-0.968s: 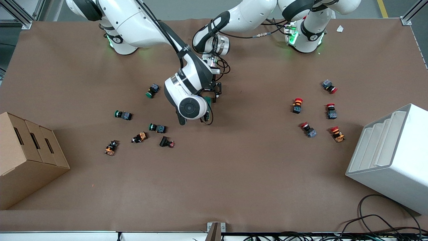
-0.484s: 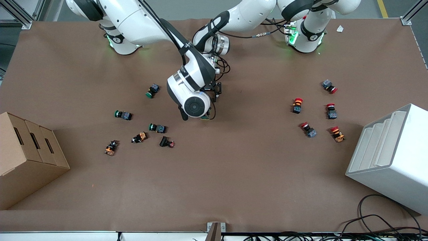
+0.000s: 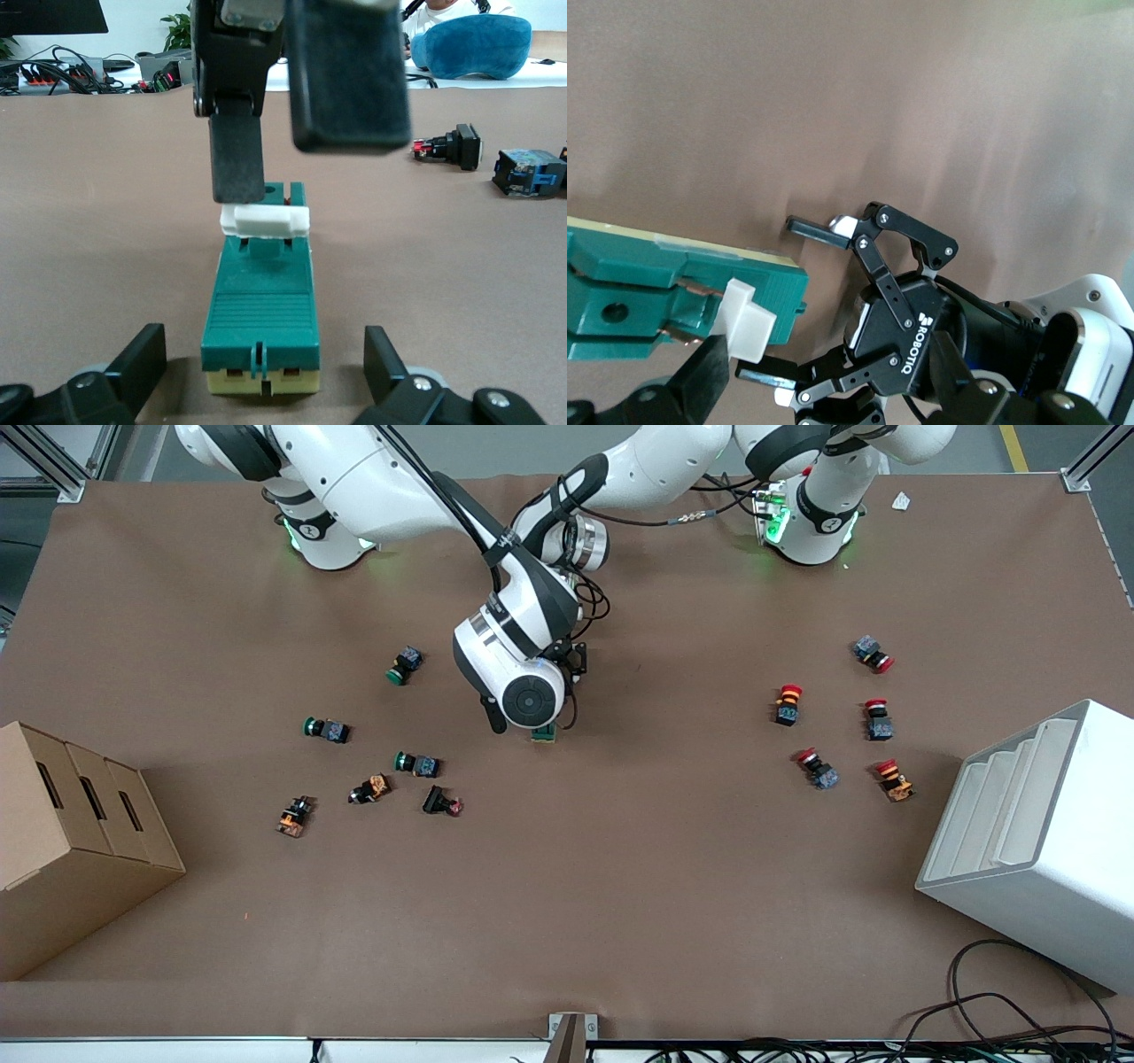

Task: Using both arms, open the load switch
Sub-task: 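Press the white handle down into the switch with the right gripper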

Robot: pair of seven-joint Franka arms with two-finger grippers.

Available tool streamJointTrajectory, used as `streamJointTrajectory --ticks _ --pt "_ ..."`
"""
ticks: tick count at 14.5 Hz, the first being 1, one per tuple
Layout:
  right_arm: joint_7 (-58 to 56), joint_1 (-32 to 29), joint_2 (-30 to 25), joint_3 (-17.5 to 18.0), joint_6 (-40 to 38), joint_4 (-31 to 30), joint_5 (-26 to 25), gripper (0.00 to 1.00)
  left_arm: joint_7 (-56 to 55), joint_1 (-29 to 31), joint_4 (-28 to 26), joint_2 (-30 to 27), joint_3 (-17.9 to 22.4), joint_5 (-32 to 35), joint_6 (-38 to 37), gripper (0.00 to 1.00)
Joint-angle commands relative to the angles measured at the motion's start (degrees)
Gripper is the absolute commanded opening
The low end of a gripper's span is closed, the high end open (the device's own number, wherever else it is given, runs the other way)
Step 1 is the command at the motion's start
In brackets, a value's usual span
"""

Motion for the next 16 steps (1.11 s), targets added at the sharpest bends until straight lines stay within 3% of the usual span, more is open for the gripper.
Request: streamJointTrajectory --ticks 1,5,7,10,16 --pt "0.1 0.5 -0.2 0.1 2.3 -3.5 -0.1 1.00 -0.5 -1.0 0.3 2.0 0.1 0.3 0.8 0.98" --pt "-0.1 0.5 -0.4 0.1 3.2 -4.0 -1.4 1.00 -0.5 -1.0 0.1 1.7 0.1 0.3 0.8 0.98" --pt "-4.0 -0.6 -1.0 -0.1 2.2 -3.4 -4.7 1.00 0.7 -1.0 0.2 1.4 0.1 -0.3 0.8 0.98" --pt "-16.2 -5.6 -4.9 -0.3 -0.9 -3.4 -10.8 1.00 1.6 -0.9 0.1 1.1 -0.1 -0.6 0.8 0.98" --pt "-47.7 -17.8 -11.3 -0.5 -1.2 -3.7 -11.7 1.00 5.5 -0.9 0.7 -2.2 -1.5 -7.7 0.9 0.98"
